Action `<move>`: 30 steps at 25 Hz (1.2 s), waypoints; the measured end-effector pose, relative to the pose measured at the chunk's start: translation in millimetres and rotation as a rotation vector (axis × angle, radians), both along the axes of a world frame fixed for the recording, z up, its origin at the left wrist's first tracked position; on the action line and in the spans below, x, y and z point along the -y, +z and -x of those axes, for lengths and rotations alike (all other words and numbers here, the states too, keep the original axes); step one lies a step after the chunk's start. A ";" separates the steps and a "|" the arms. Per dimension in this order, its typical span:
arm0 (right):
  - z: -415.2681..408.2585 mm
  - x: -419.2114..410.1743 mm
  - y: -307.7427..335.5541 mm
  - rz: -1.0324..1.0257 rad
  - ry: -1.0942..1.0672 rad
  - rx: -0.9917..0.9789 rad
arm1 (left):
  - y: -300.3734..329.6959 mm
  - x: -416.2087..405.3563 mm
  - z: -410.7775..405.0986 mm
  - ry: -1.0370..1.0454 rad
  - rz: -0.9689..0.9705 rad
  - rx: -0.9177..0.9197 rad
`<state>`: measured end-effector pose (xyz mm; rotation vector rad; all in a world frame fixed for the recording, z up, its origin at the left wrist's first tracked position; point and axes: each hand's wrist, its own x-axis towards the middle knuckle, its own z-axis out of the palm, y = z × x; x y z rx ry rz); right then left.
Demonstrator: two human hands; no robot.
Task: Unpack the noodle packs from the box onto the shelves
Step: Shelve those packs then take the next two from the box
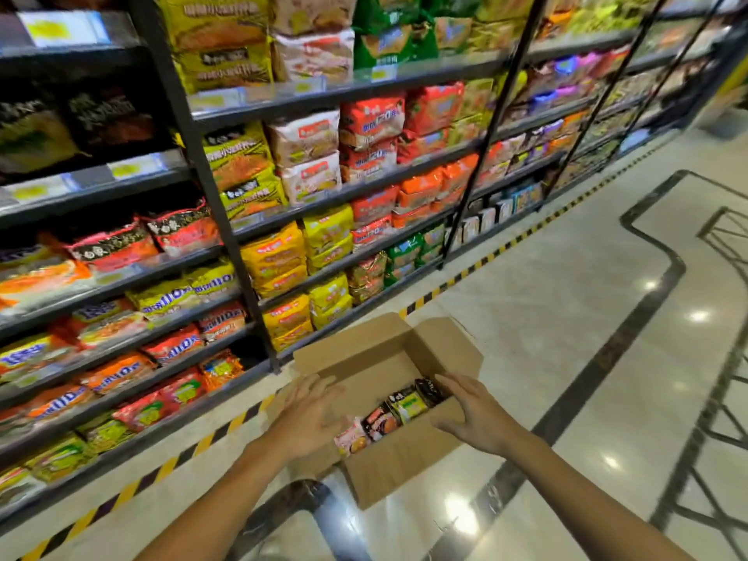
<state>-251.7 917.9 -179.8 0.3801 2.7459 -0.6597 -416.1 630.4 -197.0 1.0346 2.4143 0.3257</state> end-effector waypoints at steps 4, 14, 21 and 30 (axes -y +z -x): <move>40.7 -16.7 -23.0 0.041 0.018 0.043 | -26.6 -15.5 7.8 0.043 -0.021 0.055; 147.3 -61.5 -92.9 0.106 0.003 0.206 | -134.7 -44.3 121.7 0.130 -0.153 0.189; 219.8 -102.4 -191.8 0.165 0.032 0.309 | -223.2 -90.8 166.5 0.233 -0.001 0.320; 273.5 -155.0 -434.1 0.222 0.144 0.452 | -436.4 -155.8 173.9 0.476 0.150 0.350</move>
